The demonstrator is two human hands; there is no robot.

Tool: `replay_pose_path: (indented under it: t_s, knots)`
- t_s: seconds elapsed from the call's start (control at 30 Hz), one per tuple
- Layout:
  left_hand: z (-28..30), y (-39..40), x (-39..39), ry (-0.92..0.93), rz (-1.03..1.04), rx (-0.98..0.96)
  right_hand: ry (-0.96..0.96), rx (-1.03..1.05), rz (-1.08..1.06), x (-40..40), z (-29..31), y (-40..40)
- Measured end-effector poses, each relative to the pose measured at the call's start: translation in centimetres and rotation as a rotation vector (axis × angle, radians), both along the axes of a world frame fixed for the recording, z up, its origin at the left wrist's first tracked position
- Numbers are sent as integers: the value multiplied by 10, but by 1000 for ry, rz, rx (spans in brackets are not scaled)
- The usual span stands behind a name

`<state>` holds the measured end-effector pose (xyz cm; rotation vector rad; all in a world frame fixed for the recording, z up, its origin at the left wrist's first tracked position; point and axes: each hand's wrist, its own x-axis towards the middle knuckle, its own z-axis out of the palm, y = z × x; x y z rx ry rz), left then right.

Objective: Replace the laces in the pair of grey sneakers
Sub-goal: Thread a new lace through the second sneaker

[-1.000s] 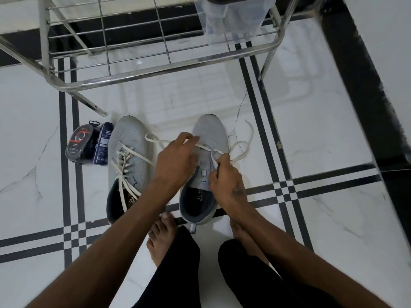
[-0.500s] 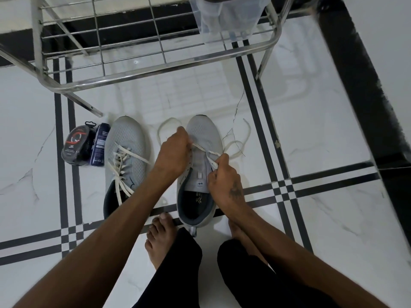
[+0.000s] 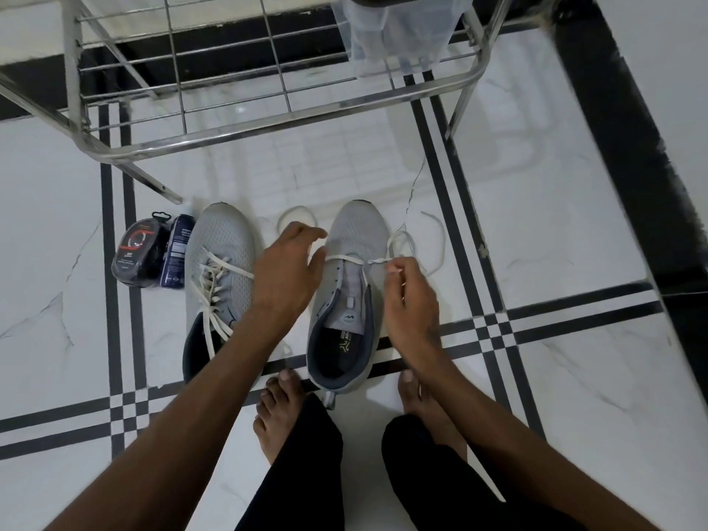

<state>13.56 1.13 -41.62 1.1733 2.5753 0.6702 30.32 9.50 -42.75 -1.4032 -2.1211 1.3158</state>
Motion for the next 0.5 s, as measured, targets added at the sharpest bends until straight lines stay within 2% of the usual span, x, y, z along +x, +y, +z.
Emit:
replay_pose_path:
  t_s: [0.07, 0.2, 0.27, 0.4, 0.5]
  knots:
    - [2, 12, 7, -39, -105, -40, -5, 78, -9, 1, -1, 16]
    - [-1, 30, 15, -111, -155, -198, -184, 149, 354, -3, -3, 51]
    - [-2, 31, 15, -137, -128, -213, -217, 191, 478, -8, -6, 57]
    - [-5, 26, 13, -196, -46, -177, -207, 241, 453, -13, -9, 55]
    - [-7, 22, 14, -225, -3, -180, -281, 227, 421, -17, -10, 56]
